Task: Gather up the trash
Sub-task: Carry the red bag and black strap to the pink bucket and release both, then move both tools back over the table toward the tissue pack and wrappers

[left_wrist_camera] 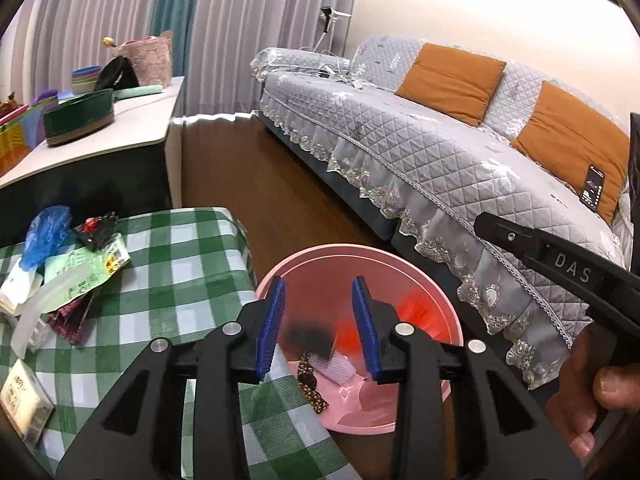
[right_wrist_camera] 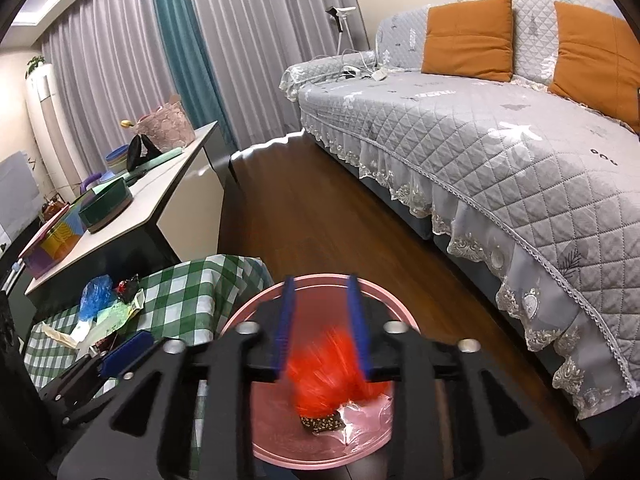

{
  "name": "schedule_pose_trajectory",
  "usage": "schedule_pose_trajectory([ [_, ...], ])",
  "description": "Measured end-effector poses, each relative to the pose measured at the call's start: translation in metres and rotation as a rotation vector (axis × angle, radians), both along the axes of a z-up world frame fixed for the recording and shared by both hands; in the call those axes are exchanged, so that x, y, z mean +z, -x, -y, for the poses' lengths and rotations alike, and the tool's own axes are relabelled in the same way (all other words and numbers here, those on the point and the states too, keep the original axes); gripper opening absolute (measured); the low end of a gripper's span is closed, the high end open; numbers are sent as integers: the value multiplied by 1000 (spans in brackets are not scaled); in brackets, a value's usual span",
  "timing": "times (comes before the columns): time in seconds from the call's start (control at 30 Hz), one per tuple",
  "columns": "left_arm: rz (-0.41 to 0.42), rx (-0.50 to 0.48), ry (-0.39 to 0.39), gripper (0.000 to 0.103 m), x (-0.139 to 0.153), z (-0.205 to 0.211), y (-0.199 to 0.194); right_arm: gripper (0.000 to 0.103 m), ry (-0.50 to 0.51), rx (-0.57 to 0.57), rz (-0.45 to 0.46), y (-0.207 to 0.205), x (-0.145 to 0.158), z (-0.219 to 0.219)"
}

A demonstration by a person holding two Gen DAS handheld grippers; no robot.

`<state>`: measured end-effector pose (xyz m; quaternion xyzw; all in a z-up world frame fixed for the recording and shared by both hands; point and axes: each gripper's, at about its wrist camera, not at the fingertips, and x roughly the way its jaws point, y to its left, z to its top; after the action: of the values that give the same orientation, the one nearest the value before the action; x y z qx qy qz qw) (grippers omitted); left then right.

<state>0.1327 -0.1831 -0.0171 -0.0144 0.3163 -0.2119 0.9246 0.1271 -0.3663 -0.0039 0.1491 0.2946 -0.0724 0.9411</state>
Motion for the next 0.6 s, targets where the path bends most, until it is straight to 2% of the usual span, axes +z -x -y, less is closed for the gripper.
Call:
schedule_pose_trajectory([
  [0.33,20,40,1,34,18,-24,20,36,7,20,11,5,9,-11],
  [0.6,57,112,-7,34,39,-64,54,37,33,75,42,20,24,-40],
])
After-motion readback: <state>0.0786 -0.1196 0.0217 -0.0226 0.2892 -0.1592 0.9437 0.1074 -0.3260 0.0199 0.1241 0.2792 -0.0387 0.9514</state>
